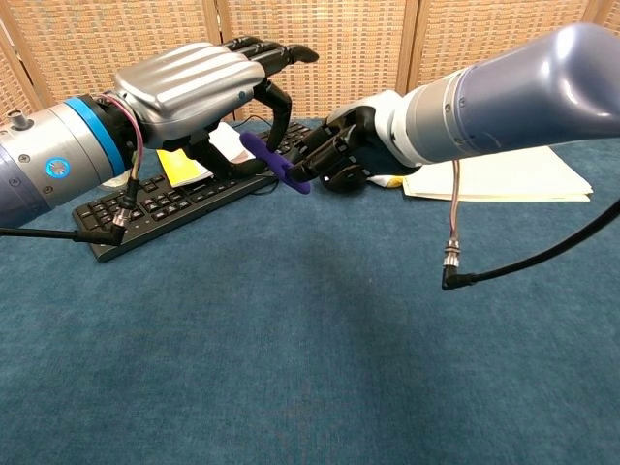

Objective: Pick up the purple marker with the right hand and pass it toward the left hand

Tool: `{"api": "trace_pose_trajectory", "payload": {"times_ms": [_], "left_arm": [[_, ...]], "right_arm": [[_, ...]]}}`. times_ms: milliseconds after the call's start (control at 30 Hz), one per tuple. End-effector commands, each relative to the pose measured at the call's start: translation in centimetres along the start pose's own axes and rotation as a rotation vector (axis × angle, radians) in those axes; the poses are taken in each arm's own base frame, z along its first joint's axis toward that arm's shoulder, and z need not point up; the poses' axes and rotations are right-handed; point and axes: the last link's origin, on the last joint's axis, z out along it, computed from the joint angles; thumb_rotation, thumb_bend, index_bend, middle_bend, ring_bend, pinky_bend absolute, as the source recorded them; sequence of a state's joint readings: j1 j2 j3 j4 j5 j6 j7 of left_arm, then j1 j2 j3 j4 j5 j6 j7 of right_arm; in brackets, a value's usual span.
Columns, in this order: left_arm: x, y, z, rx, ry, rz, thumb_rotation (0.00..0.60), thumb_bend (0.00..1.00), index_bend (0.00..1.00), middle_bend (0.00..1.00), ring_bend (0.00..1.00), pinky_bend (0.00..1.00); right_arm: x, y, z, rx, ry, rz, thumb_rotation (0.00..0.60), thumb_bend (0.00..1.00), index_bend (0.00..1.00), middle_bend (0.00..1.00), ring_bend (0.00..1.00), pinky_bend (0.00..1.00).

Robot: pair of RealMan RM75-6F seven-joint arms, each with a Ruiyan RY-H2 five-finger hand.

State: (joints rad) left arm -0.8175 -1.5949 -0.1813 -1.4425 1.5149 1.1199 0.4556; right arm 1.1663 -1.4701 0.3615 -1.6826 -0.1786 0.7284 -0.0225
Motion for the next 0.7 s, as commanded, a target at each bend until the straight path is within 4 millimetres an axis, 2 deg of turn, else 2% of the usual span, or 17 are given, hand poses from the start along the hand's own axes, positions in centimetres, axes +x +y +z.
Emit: {"api": "trace_pose_trajectory", "payload": {"times_ms": [33, 433, 700], "left_arm": [[0.0, 0.0, 0.0, 0.003, 0.001, 0.004, 0.6, 0.6, 0.6, 0.0, 0.0, 0.0], [0.1, -0.2, 0.2, 0.015, 0.004, 0.013, 0.6, 0.65, 0.65, 0.0, 0.0, 0.0], [0.6, -1.3, 0.2, 0.043, 0.014, 0.027, 0.6, 0.65, 0.66, 0.0, 0.0, 0.0]], "right_arm": [[0.1, 0.1, 0.0, 0.0, 0.0, 0.0, 0.6, 0.67, 0.64, 0.04, 0.0, 0.0], [0.4, 0.5, -0.1, -0.003, 0.0, 0.005, 0.6, 0.67, 0.66, 0.04, 0.0, 0.0], [1.0, 1.0, -0.3, -0.008, 0.009, 0.008, 0.6, 0.67, 0.66, 0.04, 0.0, 0.0]]}}
